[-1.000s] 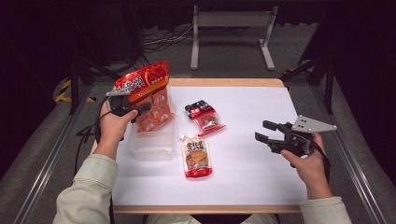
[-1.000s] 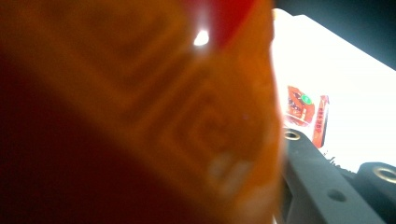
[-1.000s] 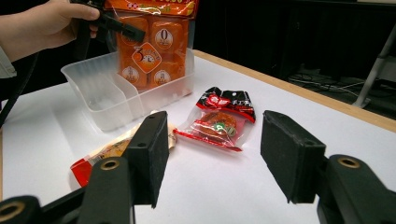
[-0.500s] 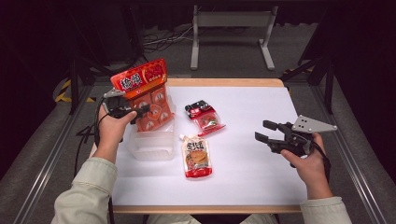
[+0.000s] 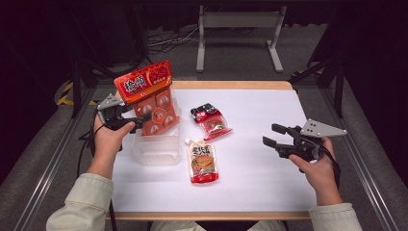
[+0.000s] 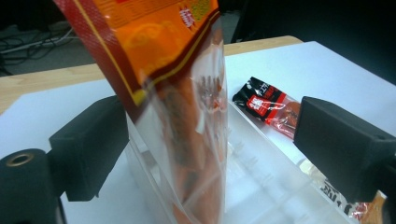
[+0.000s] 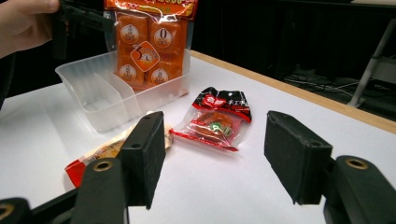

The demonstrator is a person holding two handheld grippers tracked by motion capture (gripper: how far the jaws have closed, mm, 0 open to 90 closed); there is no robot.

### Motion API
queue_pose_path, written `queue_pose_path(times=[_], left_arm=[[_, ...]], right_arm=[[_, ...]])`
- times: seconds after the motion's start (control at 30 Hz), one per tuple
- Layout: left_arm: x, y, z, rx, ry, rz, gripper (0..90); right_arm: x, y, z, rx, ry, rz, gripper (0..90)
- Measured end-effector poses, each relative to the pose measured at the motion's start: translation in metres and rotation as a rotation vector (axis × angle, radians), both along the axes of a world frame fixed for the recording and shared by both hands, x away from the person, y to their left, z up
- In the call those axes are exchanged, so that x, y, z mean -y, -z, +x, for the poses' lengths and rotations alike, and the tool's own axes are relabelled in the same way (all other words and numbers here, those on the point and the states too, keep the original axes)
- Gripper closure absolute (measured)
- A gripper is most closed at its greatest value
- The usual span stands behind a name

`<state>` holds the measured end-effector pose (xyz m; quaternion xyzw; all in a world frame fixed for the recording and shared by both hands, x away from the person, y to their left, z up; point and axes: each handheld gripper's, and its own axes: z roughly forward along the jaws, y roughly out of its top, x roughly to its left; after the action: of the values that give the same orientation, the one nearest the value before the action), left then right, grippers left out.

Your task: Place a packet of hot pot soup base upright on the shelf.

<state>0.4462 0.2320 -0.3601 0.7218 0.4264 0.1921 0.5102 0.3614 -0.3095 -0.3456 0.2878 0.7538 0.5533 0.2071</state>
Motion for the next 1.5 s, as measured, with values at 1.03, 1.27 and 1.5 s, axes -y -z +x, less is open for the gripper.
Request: queue_pose_path(times=[1.03,1.27,1.5], left_arm=[[-0.009,0.001,-0.08,0.07,0.0,0.046,7.1],[-0.012,0.002,-0.089,0.062,0.009,0.043,6.8],[-0.018,0.005,-0.101,0.055,0.017,0.034,6.8]], right_arm=[[-0.009,0.008,0.015,-0.037,-0.025,-0.005,38.3],[-0.024,0.005,0.029,-0.044,-0.053,-0.023,40.3],[-0.047,0.002,0.058,-0.091,-0.087,-0.036,40.4]])
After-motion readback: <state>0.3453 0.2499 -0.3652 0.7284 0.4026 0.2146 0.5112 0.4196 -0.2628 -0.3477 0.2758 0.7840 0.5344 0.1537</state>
